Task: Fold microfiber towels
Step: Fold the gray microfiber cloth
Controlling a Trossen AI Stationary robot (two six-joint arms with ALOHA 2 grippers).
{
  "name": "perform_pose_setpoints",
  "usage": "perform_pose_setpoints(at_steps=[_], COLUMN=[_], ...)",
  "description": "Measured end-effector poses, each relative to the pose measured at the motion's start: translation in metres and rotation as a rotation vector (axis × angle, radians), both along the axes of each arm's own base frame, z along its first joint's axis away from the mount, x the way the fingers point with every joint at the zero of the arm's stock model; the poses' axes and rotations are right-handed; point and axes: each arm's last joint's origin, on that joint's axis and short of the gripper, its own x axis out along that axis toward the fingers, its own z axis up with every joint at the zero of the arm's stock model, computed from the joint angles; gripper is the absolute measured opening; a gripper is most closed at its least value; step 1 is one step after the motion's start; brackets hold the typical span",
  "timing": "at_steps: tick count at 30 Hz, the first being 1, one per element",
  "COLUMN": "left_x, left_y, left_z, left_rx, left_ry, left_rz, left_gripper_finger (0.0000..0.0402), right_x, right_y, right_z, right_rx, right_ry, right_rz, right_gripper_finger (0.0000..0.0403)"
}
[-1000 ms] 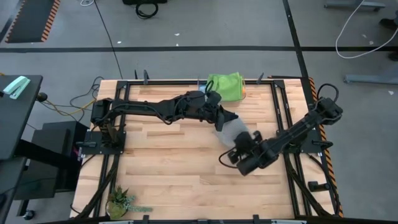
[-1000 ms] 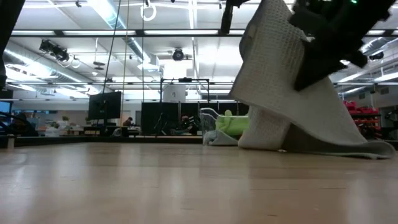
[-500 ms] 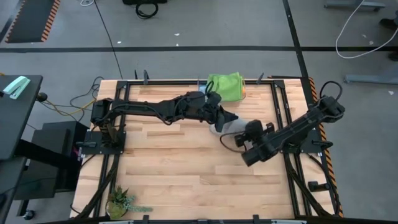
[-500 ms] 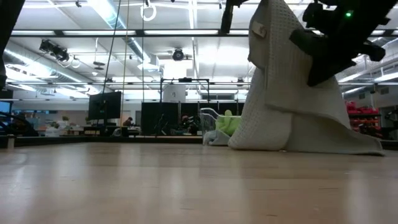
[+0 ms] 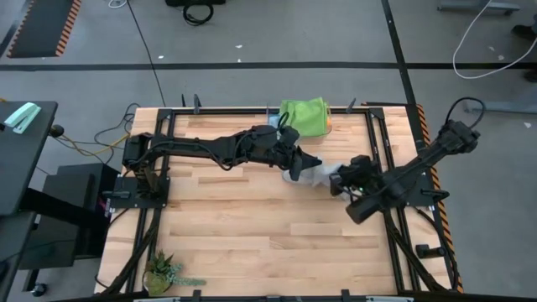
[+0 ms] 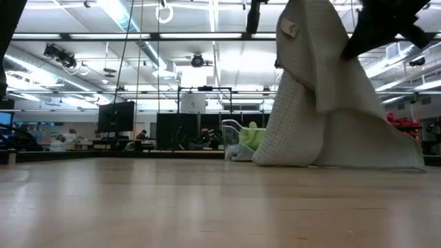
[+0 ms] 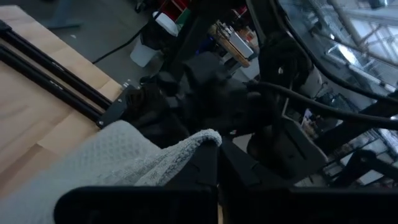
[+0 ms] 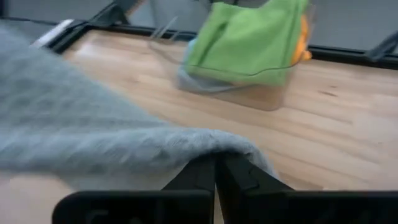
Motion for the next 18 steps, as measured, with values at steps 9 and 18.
perform_pose_setpoints(at_steps=[9, 18], left_x=[0.000, 0.000], left_y=[0.001, 0.001], left_z=[0.005, 0.006], left_rx=[-0.061, -0.065], left_ry=[-0.044, -0.059], left_rz=[0.006, 0.006], left_gripper_finger=[0.0006, 0.0006], right_x=[-0.005, 0.027], right_y=[0.045, 0.066], right_z=[-0.003, -0.028], right_rx=[0.041, -0.022], right_ry=[-0.144, -0.189], right_rz=[0.196, 0.195], right_gripper_finger=[0.0008, 0.0012])
